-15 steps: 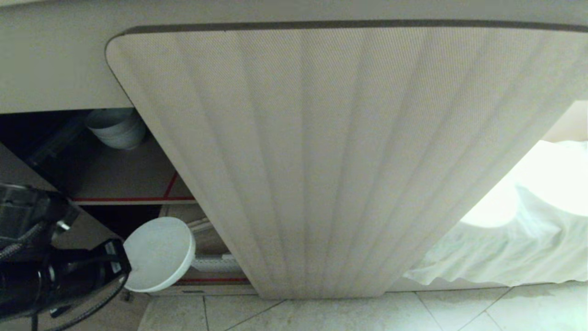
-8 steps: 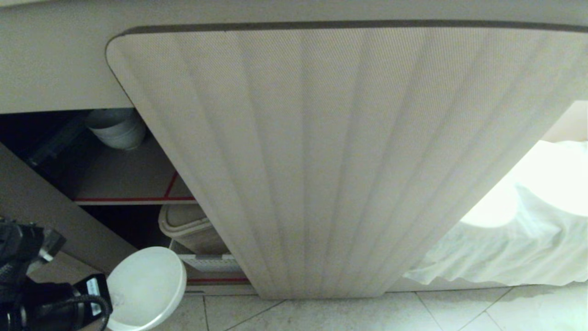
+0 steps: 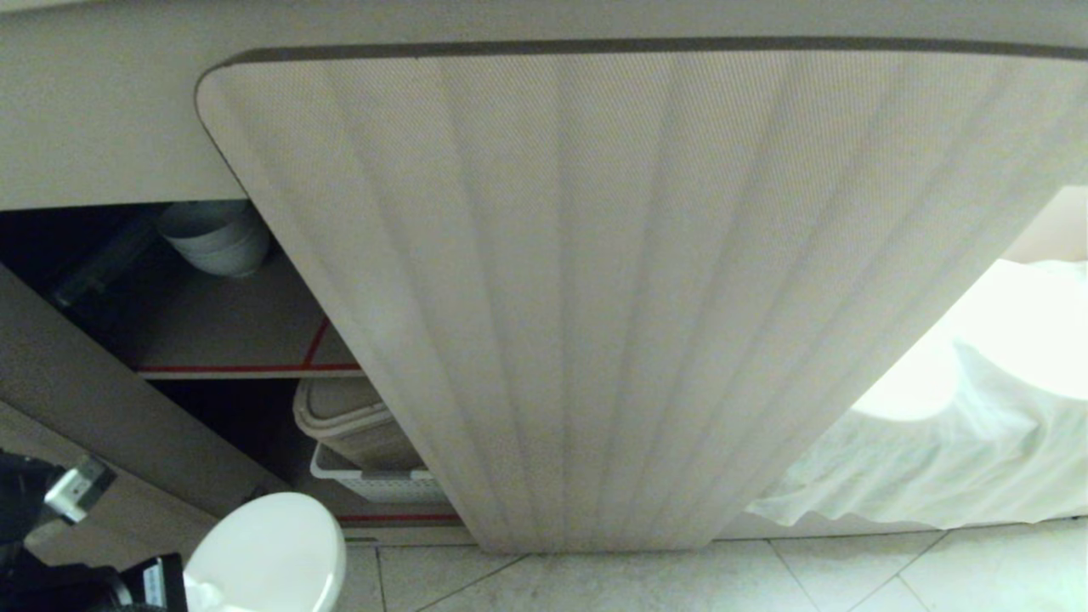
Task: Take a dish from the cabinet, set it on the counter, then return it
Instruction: Place it on the table
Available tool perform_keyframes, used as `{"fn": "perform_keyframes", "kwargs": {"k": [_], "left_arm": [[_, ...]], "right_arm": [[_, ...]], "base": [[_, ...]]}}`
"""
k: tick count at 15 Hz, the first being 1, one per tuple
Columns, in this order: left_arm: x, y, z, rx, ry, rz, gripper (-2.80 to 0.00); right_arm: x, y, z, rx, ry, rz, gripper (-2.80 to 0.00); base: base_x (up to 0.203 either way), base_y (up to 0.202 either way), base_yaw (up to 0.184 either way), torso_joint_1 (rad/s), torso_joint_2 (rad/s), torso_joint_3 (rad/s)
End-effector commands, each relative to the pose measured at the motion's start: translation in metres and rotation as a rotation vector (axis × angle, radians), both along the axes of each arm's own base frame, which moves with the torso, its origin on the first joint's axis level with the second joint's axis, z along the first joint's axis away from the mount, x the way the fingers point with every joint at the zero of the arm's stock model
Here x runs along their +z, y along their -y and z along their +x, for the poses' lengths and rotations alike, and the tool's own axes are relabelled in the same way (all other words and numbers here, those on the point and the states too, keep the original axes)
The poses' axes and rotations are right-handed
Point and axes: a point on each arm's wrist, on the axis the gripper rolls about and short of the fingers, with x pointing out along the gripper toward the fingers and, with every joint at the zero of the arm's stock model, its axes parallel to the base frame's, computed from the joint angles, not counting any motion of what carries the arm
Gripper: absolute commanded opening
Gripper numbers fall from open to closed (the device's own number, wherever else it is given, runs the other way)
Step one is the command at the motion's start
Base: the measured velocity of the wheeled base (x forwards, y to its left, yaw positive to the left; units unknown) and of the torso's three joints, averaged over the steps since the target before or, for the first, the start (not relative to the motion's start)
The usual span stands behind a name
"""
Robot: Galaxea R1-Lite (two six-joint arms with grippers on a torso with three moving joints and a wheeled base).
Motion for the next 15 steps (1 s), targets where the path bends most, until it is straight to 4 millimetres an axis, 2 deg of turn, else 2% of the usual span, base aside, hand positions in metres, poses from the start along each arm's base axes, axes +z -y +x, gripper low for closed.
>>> {"fn": "perform_keyframes", "kwargs": {"k": [1, 7, 15], "left_arm": [[0.0, 0.0, -0.002, -0.002, 0.005, -0.003, -2.8], [-0.009, -0.001, -0.015, -0.021, -0.004, 0.001, -2.8], [-0.009, 0.003, -0.018, -0.069, 0.006, -0.004, -2.8]], "right_arm": [[0.0, 0.0, 0.0, 0.001, 0.001, 0.0, -2.8], [0.0, 0.0, 0.0, 0.002, 0.001, 0.0, -2.8], [0.0, 0.0, 0.0, 0.001, 0.001, 0.0, -2.8]], "base": [[0.0, 0.0, 0.0, 0.0, 0.0, 0.0], [0.0, 0.0, 0.0, 0.0, 0.0, 0.0], [0.0, 0.0, 0.0, 0.0, 0.0, 0.0]]}}
